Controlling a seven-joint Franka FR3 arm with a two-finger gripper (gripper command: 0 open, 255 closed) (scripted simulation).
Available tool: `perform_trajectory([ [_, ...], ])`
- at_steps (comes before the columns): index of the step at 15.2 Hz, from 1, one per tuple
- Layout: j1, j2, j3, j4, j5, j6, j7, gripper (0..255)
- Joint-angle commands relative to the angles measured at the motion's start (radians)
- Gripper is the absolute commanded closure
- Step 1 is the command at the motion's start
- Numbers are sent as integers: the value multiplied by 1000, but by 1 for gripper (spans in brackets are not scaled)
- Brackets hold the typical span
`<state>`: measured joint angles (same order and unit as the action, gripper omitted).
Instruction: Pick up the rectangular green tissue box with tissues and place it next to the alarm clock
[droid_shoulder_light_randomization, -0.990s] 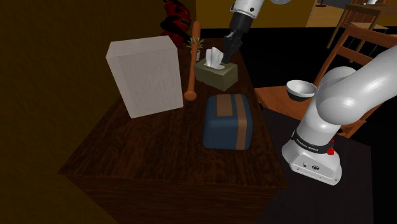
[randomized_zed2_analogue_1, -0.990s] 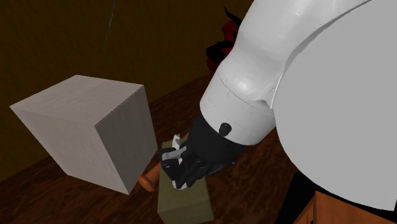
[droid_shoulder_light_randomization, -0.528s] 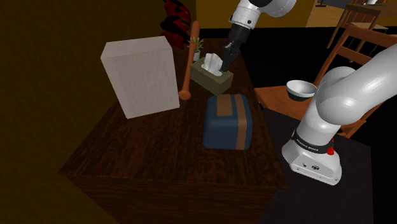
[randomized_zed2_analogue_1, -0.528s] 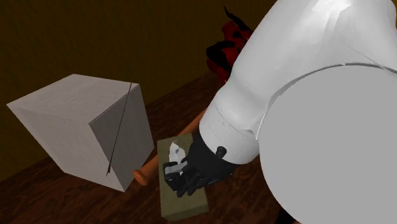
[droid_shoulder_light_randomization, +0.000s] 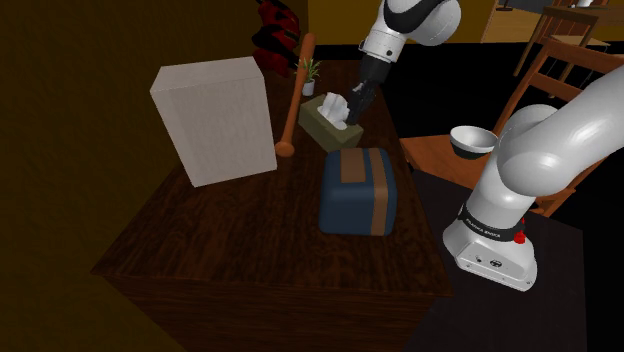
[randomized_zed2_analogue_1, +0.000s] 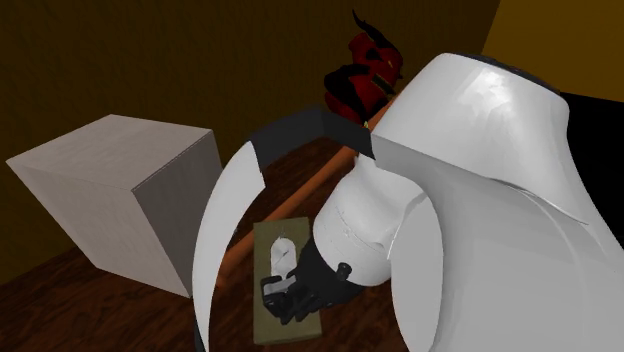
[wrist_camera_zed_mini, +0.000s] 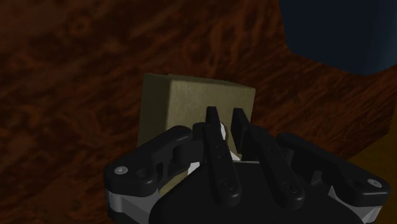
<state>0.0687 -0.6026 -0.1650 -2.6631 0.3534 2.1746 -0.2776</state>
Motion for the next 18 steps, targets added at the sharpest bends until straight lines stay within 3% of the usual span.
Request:
perform_trajectory([
  [1,0,1,-1,-3,1,5,-2,255],
  [6,0,1,-1,-3,1,5,-2,255],
  [7,0,1,-1,-3,1,5,-2,0],
  [12,0,1,-1,-3,1,5,-2,0],
  [16,-33,-57,-20,77,-45,-139,18,0],
  [18,-33,-58,-20,77,-45,-139,18,0],
])
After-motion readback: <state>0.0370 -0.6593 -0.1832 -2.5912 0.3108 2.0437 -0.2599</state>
